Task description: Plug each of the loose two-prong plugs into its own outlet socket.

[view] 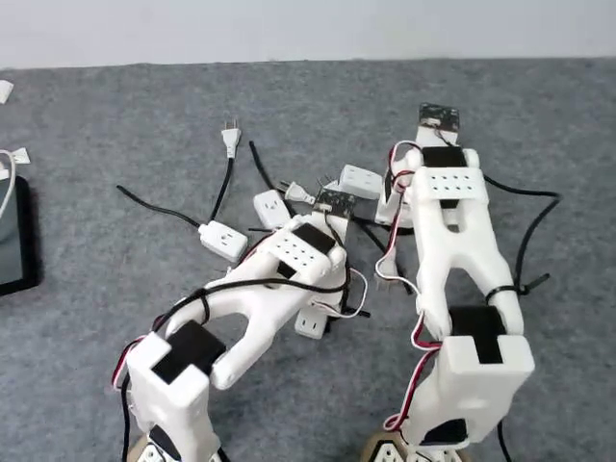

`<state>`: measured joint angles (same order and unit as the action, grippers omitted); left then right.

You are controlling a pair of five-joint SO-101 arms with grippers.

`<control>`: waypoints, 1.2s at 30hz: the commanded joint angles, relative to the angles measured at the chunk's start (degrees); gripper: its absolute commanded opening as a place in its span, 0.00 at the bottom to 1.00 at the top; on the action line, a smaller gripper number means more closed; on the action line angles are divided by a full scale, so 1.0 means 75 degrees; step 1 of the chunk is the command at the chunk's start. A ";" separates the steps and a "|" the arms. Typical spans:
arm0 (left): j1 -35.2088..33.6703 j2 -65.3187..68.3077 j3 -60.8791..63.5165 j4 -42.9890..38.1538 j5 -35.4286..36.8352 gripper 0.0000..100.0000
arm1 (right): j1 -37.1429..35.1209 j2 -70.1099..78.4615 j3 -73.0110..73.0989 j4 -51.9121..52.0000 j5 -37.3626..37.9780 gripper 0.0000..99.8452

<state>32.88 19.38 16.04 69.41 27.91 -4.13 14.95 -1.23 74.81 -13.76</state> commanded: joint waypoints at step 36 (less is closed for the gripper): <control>-0.1618 -0.2426 0.2163 -0.1137 -0.2333 0.25 | -0.0756 0.0604 -0.0973 0.0381 0.0328 0.12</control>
<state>21.98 3.74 31.69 64.04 13.14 -9.32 20.48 -5.27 76.92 -11.65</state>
